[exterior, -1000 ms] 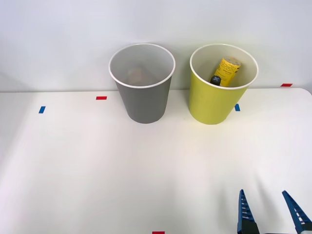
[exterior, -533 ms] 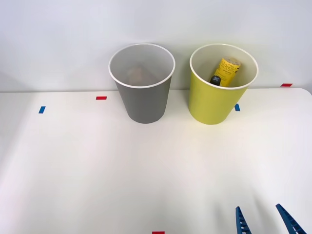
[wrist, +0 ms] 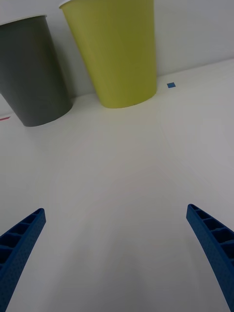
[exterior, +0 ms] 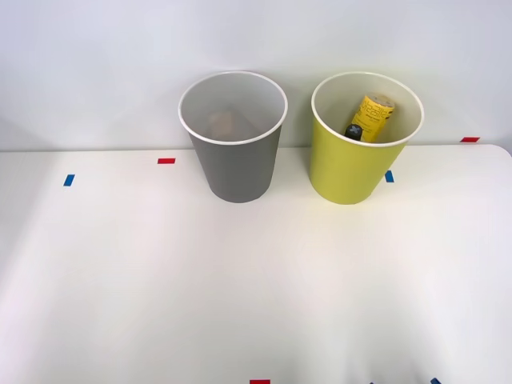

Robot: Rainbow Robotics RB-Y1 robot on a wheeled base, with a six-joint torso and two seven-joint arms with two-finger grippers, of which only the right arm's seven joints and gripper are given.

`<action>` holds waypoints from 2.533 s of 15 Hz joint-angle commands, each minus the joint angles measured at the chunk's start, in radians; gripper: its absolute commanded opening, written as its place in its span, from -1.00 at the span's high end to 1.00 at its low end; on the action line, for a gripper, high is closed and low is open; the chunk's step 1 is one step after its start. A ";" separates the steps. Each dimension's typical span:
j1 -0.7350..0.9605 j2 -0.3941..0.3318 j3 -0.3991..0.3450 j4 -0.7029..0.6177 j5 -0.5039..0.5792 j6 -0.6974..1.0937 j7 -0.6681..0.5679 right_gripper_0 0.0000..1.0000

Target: Put cans in the gray bin, plastic bottles in the light green bin

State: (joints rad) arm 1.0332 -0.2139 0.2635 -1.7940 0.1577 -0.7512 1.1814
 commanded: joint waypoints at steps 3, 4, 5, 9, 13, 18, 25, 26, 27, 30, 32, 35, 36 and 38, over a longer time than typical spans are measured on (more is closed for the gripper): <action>0.001 0.025 0.016 0.042 0.011 -0.089 0.038 -1.00; 0.002 0.028 0.020 0.042 0.011 -0.096 0.047 -1.00; 0.005 0.031 0.022 0.042 0.011 -0.102 0.060 -1.00; 0.013 0.057 0.031 0.042 0.005 -0.112 0.178 -1.00; 0.019 0.056 0.045 0.042 -0.024 -0.119 0.317 -1.00; 0.019 0.053 0.045 0.042 -0.030 -0.117 0.322 -1.00; 0.019 0.053 0.045 0.042 -0.030 -0.117 0.322 -1.00; 0.019 0.053 0.045 0.042 -0.030 -0.117 0.322 -1.00; 0.019 0.053 0.045 0.042 -0.030 -0.117 0.322 -1.00; 0.019 0.053 0.045 0.042 -0.030 -0.117 0.322 -1.00; 0.019 0.053 0.045 0.042 -0.030 -0.117 0.322 -1.00; 0.019 0.053 0.045 0.042 -0.030 -0.117 0.322 -1.00; 0.019 0.053 0.045 0.042 -0.030 -0.117 0.322 -1.00; 0.019 0.053 0.045 0.042 -0.030 -0.117 0.322 -1.00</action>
State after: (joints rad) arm 1.0523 -0.1610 0.3083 -1.7518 0.1275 -0.8684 1.5032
